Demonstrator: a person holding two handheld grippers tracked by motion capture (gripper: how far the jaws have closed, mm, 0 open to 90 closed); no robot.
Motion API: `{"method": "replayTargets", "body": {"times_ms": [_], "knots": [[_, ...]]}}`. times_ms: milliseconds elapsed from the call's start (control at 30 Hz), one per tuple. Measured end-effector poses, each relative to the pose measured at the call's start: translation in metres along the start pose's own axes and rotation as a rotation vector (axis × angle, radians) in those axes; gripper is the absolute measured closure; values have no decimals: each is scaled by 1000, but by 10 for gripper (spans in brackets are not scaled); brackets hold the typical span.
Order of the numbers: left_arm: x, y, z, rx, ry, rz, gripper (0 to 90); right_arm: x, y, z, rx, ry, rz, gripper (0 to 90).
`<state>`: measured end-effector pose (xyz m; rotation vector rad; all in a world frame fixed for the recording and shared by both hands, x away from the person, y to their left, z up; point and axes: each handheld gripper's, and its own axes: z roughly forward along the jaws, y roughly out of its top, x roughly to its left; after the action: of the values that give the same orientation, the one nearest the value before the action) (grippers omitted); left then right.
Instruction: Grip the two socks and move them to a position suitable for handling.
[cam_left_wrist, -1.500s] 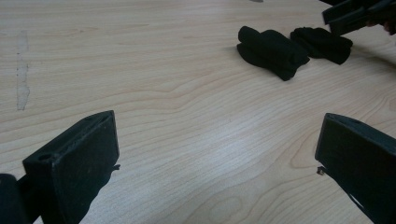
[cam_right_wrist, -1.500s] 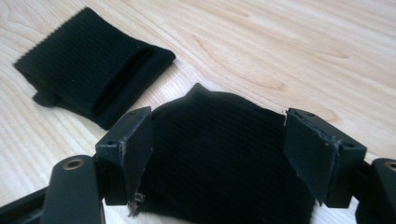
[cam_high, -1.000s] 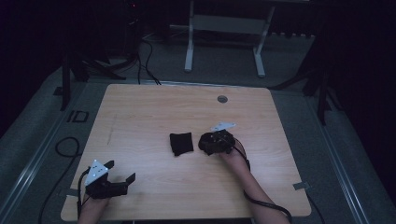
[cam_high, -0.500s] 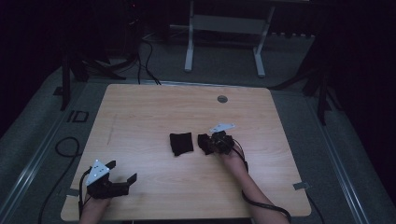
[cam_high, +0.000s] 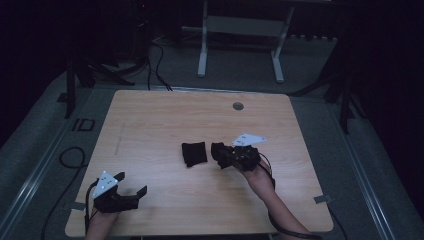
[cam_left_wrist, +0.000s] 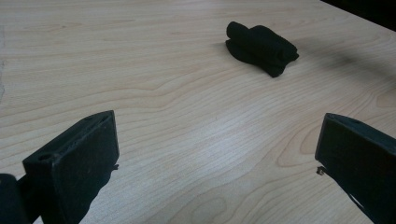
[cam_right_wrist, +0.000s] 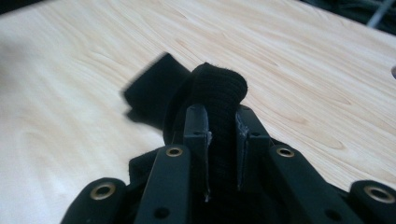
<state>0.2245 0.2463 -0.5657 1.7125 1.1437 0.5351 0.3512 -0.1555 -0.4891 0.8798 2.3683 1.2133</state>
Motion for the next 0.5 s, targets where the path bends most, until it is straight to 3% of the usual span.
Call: {"method": "replayTargets", "body": {"times_ms": [100, 233, 500], "knots": [[0, 0, 0, 2, -2, -1, 0, 17, -8, -16, -20, 63, 3, 777], [-1, 0, 0, 0, -4, 1, 0, 33, -26, -21, 9, 85, -12, 777], [-3, 1, 3, 4, -18, 0, 0, 41, -54, -19, 38, 61, -5, 776]]}}
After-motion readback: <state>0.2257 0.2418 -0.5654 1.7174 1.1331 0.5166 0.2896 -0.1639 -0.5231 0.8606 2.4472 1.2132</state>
